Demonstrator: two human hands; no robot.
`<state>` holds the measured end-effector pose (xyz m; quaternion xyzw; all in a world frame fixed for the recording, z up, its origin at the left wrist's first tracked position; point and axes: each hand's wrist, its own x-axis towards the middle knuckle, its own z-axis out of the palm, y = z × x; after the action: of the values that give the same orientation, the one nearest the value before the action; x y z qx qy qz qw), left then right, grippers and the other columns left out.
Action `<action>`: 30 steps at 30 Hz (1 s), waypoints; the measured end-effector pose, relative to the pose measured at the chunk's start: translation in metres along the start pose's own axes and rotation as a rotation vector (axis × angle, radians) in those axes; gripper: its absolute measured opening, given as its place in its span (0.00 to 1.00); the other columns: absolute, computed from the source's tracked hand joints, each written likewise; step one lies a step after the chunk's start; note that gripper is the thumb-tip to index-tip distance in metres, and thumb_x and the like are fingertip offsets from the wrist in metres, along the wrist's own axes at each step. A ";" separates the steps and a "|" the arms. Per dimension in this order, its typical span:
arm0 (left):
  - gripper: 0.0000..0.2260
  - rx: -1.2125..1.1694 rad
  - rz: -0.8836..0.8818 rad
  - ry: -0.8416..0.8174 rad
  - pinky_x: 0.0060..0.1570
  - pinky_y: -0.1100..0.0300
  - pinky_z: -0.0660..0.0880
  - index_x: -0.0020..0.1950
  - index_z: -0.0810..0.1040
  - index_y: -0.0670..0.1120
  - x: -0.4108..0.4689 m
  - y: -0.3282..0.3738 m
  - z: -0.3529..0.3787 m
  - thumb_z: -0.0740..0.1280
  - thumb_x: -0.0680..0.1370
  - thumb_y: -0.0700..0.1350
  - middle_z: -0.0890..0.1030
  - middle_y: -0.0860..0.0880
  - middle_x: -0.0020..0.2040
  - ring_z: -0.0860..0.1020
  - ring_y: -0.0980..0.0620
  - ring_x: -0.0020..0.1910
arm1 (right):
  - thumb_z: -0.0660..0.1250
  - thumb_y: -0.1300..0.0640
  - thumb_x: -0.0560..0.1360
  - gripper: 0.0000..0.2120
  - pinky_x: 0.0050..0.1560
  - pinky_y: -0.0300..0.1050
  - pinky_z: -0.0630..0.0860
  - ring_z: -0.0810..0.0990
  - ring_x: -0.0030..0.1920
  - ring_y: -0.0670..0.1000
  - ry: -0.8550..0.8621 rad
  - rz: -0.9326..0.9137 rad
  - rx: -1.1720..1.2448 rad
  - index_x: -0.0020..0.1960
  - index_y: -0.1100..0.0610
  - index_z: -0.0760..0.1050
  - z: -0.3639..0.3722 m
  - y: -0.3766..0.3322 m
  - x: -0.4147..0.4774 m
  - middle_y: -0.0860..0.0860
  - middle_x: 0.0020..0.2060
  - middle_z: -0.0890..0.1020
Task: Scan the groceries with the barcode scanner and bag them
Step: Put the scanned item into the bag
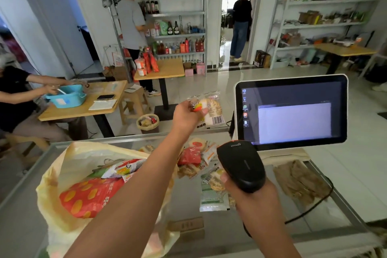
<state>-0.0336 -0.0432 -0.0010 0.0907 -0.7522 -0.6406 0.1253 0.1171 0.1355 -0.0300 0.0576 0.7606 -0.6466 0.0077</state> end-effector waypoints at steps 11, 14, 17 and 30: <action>0.10 0.056 -0.006 -0.016 0.45 0.61 0.79 0.55 0.78 0.41 -0.001 -0.001 0.004 0.73 0.76 0.41 0.83 0.46 0.50 0.82 0.51 0.47 | 0.78 0.58 0.68 0.10 0.36 0.39 0.70 0.78 0.38 0.53 0.018 0.005 0.011 0.43 0.54 0.78 -0.006 -0.001 0.001 0.51 0.33 0.80; 0.10 0.047 -0.010 -0.021 0.44 0.62 0.79 0.55 0.78 0.41 -0.002 -0.001 0.004 0.73 0.76 0.40 0.83 0.47 0.49 0.82 0.52 0.46 | 0.78 0.58 0.68 0.10 0.36 0.37 0.70 0.78 0.38 0.53 0.007 0.001 0.006 0.43 0.54 0.78 -0.007 -0.001 0.000 0.52 0.33 0.81; 0.09 0.041 -0.017 -0.023 0.43 0.63 0.78 0.55 0.78 0.42 -0.003 0.000 0.001 0.73 0.76 0.40 0.83 0.48 0.48 0.81 0.53 0.45 | 0.78 0.56 0.67 0.10 0.35 0.38 0.70 0.78 0.36 0.53 0.003 -0.022 -0.024 0.42 0.54 0.78 -0.009 0.003 0.000 0.51 0.30 0.79; 0.06 -0.083 0.083 0.095 0.40 0.64 0.77 0.42 0.77 0.39 -0.069 -0.003 -0.089 0.72 0.76 0.36 0.77 0.42 0.39 0.79 0.52 0.39 | 0.78 0.51 0.67 0.13 0.36 0.49 0.79 0.80 0.34 0.51 -0.175 -0.098 -0.051 0.47 0.56 0.80 0.024 0.019 0.012 0.52 0.32 0.82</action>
<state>0.0591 -0.1066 0.0037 0.0843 -0.7212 -0.6605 0.1910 0.1060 0.1160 -0.0540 -0.0365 0.7751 -0.6293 0.0438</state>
